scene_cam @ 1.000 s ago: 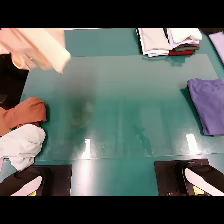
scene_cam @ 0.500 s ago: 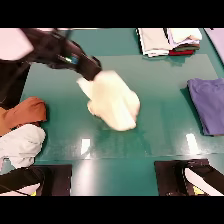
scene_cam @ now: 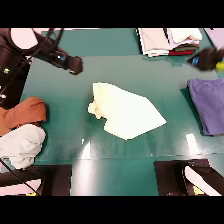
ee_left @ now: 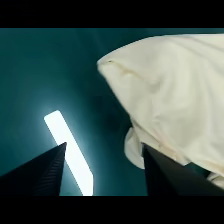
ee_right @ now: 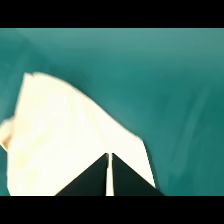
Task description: Fold the shirts.
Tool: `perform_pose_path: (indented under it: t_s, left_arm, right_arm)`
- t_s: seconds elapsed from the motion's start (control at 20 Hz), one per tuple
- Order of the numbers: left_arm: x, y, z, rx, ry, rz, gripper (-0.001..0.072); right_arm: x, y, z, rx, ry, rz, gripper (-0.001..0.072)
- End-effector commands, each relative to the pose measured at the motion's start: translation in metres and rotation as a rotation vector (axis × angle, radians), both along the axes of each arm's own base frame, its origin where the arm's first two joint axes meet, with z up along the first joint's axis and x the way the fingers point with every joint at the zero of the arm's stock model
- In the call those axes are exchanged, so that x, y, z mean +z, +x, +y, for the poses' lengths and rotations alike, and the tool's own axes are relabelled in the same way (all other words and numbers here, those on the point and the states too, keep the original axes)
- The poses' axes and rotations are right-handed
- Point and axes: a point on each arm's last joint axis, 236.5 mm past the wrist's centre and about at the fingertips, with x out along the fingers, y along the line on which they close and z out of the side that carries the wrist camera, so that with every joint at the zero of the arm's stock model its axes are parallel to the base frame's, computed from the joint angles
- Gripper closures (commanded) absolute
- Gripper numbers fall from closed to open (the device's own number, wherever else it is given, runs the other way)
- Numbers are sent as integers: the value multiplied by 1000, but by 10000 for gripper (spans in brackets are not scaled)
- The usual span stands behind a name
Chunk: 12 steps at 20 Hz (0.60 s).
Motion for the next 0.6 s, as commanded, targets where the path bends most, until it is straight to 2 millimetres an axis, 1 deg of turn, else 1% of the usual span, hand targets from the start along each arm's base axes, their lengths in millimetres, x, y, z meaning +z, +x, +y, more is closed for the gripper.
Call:
perform_pose_path:
  t_s: [0.0, 0.05, 0.1, 0.2, 0.35, 0.4, 0.55]
  left_arm:
    - [-44, 5, 48, 135, -62, 136, 158]
    - [-56, 5, 53, 153, -82, 161, 158]
    - [-65, 5, 55, 164, -93, 177, 158]
    - [-80, 1, 55, 171, -93, 201, 158]
    - [-81, 1, 51, 163, -111, 203, 158]
    - [-82, 1, 51, 163, -110, 206, 158]
    - [-83, -1, 51, 161, -107, 215, 158]
  right_arm:
    - [-119, -39, -39, -130, 83, 344, 271]
    - [-150, -52, -46, -167, 117, 435, 251]
    - [-179, -64, -49, -189, 152, 514, 253]
    - [-225, -81, -40, -191, 229, 627, 266]
    - [-272, -85, -24, -201, 261, 713, 266]
    - [-283, -84, -19, -189, 250, 733, 266]
    - [-306, -82, 1, -137, 212, 770, 268]
